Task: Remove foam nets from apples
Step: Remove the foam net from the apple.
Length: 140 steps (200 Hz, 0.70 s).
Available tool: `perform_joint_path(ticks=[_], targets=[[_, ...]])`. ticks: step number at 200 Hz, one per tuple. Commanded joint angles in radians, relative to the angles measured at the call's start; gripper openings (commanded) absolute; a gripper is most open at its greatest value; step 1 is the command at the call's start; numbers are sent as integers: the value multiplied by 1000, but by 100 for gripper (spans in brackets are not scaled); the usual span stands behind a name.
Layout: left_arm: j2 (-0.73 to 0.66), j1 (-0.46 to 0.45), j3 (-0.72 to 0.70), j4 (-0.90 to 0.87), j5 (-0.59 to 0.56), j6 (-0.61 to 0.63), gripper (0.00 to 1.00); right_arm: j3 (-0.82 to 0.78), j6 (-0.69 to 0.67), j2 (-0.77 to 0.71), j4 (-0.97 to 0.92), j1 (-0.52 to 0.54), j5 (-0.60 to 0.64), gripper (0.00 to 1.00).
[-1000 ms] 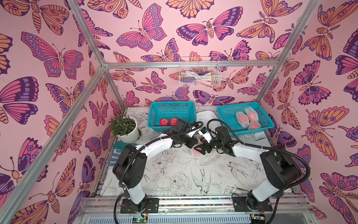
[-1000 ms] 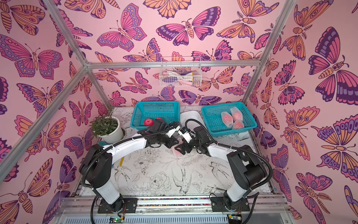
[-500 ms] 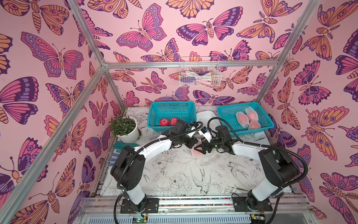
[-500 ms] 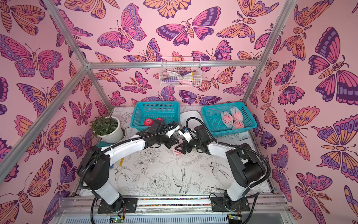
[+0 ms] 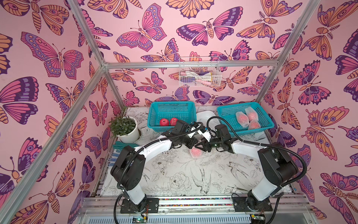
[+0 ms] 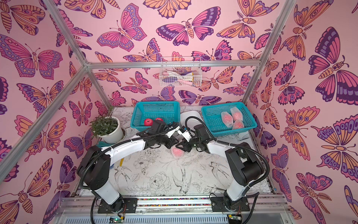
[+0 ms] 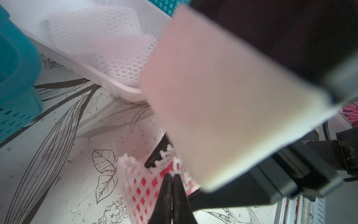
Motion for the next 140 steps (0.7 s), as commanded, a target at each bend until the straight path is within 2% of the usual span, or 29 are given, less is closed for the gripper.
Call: perform_joint_path(ticks=[1,55,91,122,130,140], targets=[[-13,-4,-13,18,12,2,0,-4,-22,-37,3,-4,3,33],[-22,-4,-25,20,-1,-8,0,-24,-32,-80,4,11,25,18],[-29,-3,-27,1,-13,-24,0,-57,-37,-87,14,24,37,12],[-40,2,-26,-14,-31,-26,17,-73,-28,-81,28,23,57,10],[-48,5,-27,-19,-36,-27,25,-76,-28,-83,31,24,64,9],[-60,14,-30,-25,-44,-30,43,-78,-24,-83,38,24,75,9]])
